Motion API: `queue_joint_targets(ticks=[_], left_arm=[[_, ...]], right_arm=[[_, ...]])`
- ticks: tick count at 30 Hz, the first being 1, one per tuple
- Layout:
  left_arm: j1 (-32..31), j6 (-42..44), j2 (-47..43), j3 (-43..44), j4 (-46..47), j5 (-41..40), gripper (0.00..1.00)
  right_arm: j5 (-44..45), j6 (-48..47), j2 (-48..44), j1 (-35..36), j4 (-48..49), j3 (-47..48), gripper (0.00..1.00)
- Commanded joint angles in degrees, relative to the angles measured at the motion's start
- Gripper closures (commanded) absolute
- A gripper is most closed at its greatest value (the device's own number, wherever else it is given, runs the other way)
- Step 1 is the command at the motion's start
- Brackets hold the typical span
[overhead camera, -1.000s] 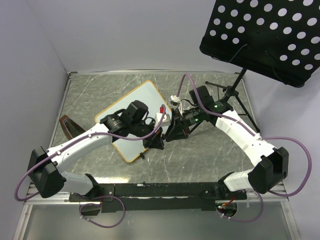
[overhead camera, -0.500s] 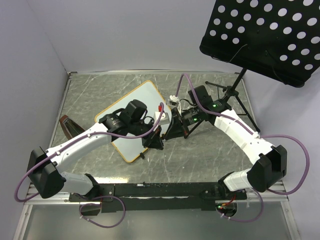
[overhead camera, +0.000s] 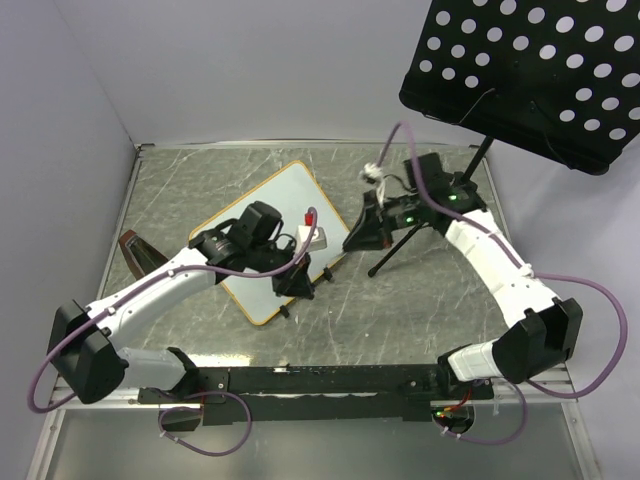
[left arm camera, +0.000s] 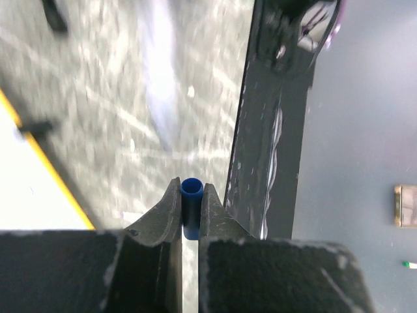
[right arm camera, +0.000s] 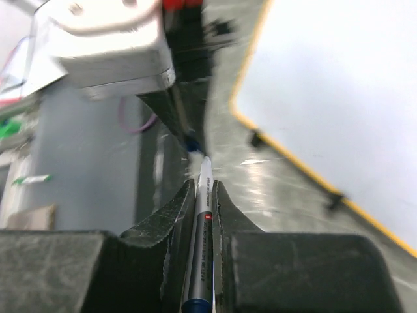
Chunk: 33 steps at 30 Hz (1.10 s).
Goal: Write a sentence on the whiteboard
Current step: Open the pen cap of the whiteboard marker, then place the pen cap at the center of the board.
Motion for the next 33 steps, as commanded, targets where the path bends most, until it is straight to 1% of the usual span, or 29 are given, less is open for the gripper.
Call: queue_joint_targets(ticks=[1, 4, 6, 7, 8, 9, 10, 11, 12, 13, 14, 15, 16, 18, 19, 20, 21, 22, 23, 24, 25, 26, 28, 29, 30, 33], left_arm=[[2.5, 2.56, -3.57, -4.68, -4.3, 2.05, 0.99], [4.18, 1.16, -5.94, -7.41, -2.81, 2.76, 0.99], [4.53, -0.77, -7.17, -8.81, 0.79, 2.85, 0.99], [4.53, -4.79, -7.44, -9.78, 3.76, 4.67, 0.99], [4.44, -6.92, -7.79, -12.57, 10.75, 5.82, 0.99], [4.27, -11.72, -7.7, -14.43, 15.87, 6.53, 0.99], [3.74, -18.99, -7.7, -18.8, 20.71, 7.23, 0.99], [1.39, -21.76, -7.35, -20.75, 24.76, 6.46, 0.99], [-0.2, -26.75, -7.18, -22.86, 34.46, 5.15, 0.99], [-1.69, -28.71, -6.65, -26.28, 38.38, 3.13, 0.99], [-4.41, -30.39, -5.34, -27.18, 43.82, 0.76, 0.99], [-5.39, -33.97, -4.63, -28.84, 46.31, -1.44, 0.99], [-7.66, -35.49, -3.23, -29.55, 49.29, -5.03, 0.99], [-9.96, -39.17, -2.17, -31.31, 56.32, -10.4, 0.99], [-12.67, -39.45, -0.51, -31.32, 57.57, -16.08, 0.99], [-14.0, -40.67, 0.38, -31.15, 58.02, -19.88, 0.99], [-15.06, -41.3, 1.43, -31.4, 60.28, -23.14, 0.99], [-16.64, -41.91, 3.96, -31.49, 61.44, -24.65, 0.99], [-17.26, -44.53, 4.94, -31.67, 62.67, -29.1, 0.98], [-17.96, -44.99, 5.91, -32.37, 65.81, -30.28, 0.97], [-19.36, -45.25, 7.75, -32.29, 65.93, -34.03, 0.95], [-19.98, -45.78, 8.64, -31.16, 65.15, -35.98, 0.94], [-21.3, -45.43, 11.7, -29.66, 62.6, -38.45, 0.91], [-21.74, -45.69, 12.68, -28.17, 61.46, -41.16, 0.91], [-22.27, -45.61, 14.08, -27.55, 60.58, -41.62, 0.91], [-22.71, -46.4, 15.67, -26.66, 58.73, -46.98, 0.88]], right_arm=[[-2.21, 1.36, -3.52, -4.93, 0.72, 2.73, 1.0], [-1.96, 2.25, -4.49, -5.65, 1.61, 1.67, 1.0], [-0.47, 3.21, -5.8, -5.64, 2.57, 0.53, 1.0], [1.63, 4.08, -6.51, -5.56, 5.1, -1.48, 1.0], [2.96, 6.53, -7.47, -5.99, 6.77, -2.89, 1.0], [4.62, 8.12, -9.57, -6.26, 9.23, -4.29, 1.0], [7.34, 10.66, -10.55, -6.7, 12.56, -7.09, 1.0], [8.84, 11.81, -11.51, -7.74, 14.24, -8.43, 1.0], [9.47, 12.7, -12.83, -8.71, 15.48, -10.61, 1.0], [10.17, 14.53, -13.36, -9.5, 17.75, -11.59, 1.0], [10.18, 15.51, -13.89, -11.34, 18.82, -12.65, 1.0], [10.0, 16.74, -14.68, -12.23, 19.79, -14.14, 1.0], [9.22, 17.18, -15.04, -12.93, 21.54, -14.76, 1.0], [7.9, 18.76, -15.83, -14.52, 23.22, -16.34, 1.0], [7.37, 19.29, -16.09, -14.96, 24.71, -16.78, 1.0], [6.32, 19.73, -16.36, -15.14, 25.59, -17.31, 1.0], [5.88, 20.34, -16.53, -15.57, 26.12, -18.27, 1.0], [5.61, 20.35, -16.71, -15.75, 26.56, -18.63, 1.0], [5.09, 20.44, -17.06, -15.93, 27.0, -19.24, 1.0], [4.82, 20.53, -17.24, -16.19, 27.18, -19.42, 1.0], [4.56, 20.7, -17.24, -16.54, 27.53, -19.86, 1.0], [4.03, 20.96, -17.67, -16.63, 28.58, -20.65, 1.0], [3.33, 21.58, -17.85, -17.33, 29.37, -21.36, 1.0], [3.06, 21.58, -17.77, -17.51, 29.38, -21.53, 1.0], [2.54, 21.41, -17.59, -17.6, 29.29, -21.62, 1.0], [1.83, 21.58, -17.76, -17.95, 29.64, -22.06, 1.0]])
